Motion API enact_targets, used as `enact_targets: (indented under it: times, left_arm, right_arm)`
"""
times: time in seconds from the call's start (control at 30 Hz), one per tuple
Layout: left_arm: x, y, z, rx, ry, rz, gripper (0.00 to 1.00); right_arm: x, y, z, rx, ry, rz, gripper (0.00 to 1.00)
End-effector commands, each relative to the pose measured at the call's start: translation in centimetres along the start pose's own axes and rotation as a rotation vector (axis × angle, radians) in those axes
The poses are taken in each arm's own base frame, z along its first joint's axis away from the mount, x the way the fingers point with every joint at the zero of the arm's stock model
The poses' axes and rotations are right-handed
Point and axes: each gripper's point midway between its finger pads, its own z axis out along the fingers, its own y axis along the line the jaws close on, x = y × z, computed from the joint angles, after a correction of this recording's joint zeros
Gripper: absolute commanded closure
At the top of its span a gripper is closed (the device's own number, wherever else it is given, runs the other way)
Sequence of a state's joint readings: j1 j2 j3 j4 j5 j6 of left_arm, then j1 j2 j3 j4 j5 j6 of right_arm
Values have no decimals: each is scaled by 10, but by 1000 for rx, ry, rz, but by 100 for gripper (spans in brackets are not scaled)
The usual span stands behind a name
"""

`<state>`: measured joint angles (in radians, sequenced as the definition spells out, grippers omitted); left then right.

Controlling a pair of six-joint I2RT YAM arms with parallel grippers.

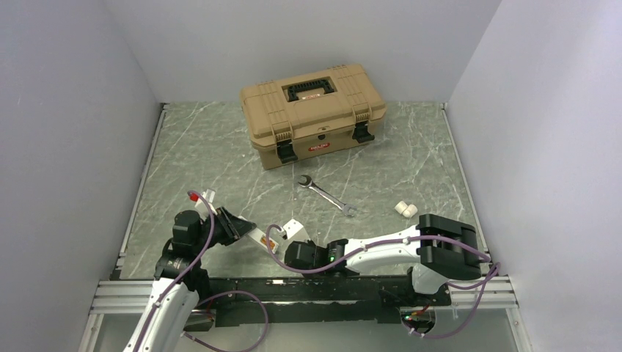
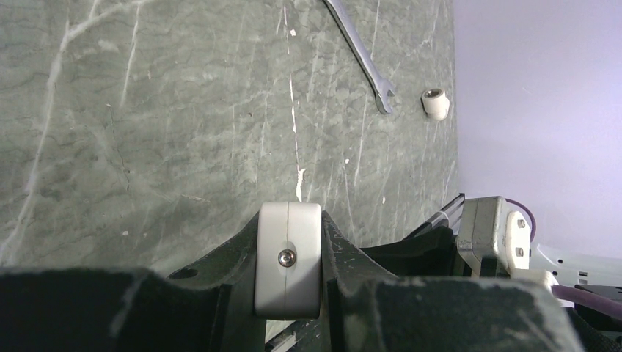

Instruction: Load the batteries into the remote control

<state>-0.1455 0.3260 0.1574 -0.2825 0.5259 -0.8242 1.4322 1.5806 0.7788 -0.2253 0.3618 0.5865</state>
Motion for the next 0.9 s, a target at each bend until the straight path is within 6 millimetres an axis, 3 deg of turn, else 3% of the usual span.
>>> enact_targets:
  times: [0.0,0.43,0.87]
  left_arm:
    - [-17,-20,-3,52,-44,49,100]
    - [-12,-31,0,134,-5,52,100]
    - [2,-30,9,208,40,-24,100]
  right_arm:
    - [14,-7,-2,24,54,-27,73]
    - [-9,-22,-37,19,-83,54,73]
    - [-52,-25,-76,-6,-216,88,73]
